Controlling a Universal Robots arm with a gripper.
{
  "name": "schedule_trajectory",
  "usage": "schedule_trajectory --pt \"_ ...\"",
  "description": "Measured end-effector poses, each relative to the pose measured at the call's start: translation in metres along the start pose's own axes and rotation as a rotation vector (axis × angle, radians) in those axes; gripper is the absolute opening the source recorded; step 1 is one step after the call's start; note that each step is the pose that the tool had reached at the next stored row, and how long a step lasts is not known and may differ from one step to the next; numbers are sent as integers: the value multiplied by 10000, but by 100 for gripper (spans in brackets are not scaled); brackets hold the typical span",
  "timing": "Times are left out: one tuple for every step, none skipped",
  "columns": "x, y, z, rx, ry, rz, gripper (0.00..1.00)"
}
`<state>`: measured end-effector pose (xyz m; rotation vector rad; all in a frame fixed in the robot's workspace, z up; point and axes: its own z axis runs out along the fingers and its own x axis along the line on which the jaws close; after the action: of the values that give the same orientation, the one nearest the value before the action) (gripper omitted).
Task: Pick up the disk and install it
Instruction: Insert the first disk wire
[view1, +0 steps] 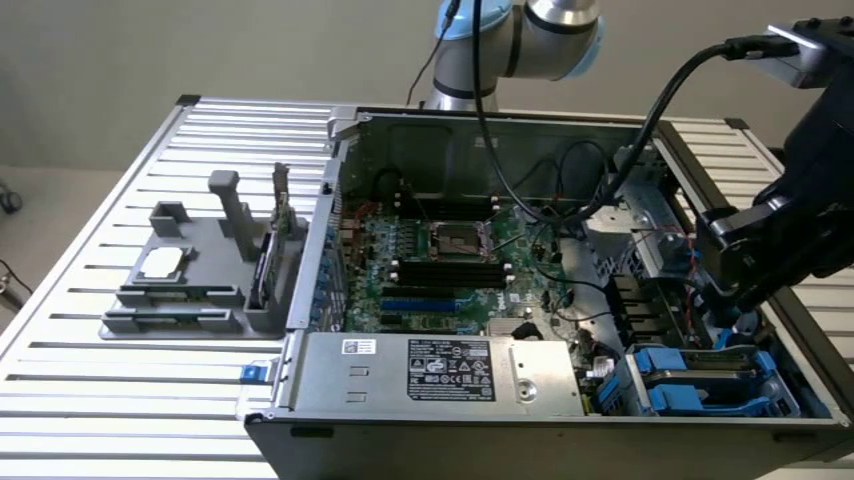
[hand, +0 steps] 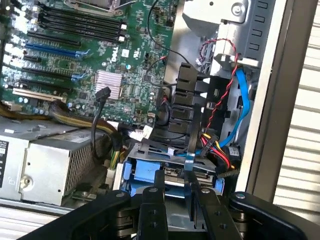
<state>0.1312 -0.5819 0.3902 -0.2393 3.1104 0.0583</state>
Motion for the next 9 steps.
schedule_trajectory --pt "0 0 2 4 -7 182 30" --pt "0 0 4 8 -13 352 30" --pt "0 0 6 13 -18 523 30" --pt "0 0 8 17 -25 698 30" --pt "0 0 10 22 -31 868 30" --pt "0 -1 12 26 -37 1039 30" --pt "1 -1 14 30 -43 1210 30" --pt "1 -1 16 33 -49 1380 30" --pt "1 -1 18 37 -55 1556 30"
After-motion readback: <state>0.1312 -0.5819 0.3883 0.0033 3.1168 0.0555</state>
